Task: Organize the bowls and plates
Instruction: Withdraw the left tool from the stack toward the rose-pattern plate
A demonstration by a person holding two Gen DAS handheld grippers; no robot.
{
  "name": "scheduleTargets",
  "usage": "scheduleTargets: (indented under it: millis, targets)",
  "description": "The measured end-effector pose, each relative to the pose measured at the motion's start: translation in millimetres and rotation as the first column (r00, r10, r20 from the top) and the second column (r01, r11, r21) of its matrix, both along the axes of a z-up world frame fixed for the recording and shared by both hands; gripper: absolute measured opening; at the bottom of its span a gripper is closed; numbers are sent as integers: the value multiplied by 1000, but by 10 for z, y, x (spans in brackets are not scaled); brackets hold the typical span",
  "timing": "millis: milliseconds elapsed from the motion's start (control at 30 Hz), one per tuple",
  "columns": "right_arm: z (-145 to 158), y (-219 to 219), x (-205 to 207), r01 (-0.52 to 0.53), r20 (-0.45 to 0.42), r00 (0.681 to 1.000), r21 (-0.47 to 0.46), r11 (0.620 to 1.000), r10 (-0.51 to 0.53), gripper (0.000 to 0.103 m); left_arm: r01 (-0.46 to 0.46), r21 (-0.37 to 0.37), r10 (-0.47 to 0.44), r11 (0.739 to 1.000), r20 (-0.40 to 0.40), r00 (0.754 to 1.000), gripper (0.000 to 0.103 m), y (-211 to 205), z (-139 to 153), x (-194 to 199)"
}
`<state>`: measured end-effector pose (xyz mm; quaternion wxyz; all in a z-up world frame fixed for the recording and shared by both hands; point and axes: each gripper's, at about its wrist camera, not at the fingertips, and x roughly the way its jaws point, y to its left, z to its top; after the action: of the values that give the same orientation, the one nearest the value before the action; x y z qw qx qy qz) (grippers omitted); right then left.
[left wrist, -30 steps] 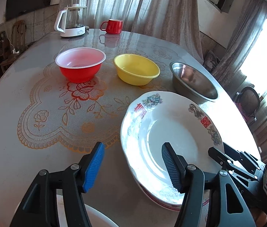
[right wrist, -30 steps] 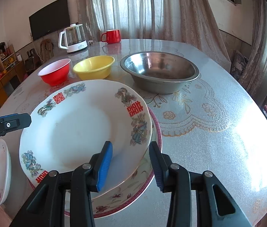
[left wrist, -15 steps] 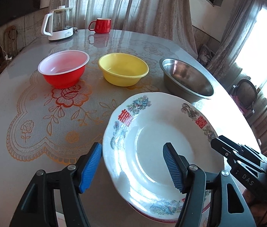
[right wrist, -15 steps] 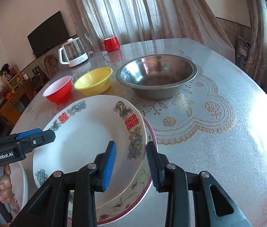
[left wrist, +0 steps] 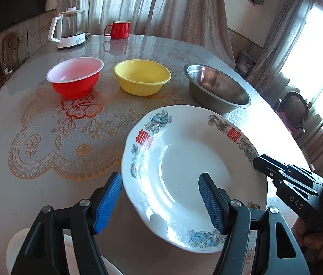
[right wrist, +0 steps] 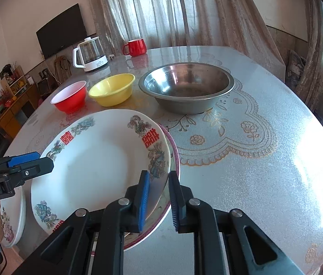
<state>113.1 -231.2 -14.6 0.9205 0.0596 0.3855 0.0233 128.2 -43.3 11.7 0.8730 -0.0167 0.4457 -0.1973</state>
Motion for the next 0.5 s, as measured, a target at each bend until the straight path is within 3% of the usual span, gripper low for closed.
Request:
scheduleTargets:
  millis: [167, 500]
  targets:
    - [27, 74, -21, 14, 5, 1000, -112, 994, -13, 15, 17, 7, -17, 1000, 9, 1000, 71, -48, -9, -71]
    - [32, 76, -85, 12, 5, 1000, -99, 995, -11, 15, -4, -9, 4, 1000, 42, 999, 71, 79, 57, -171]
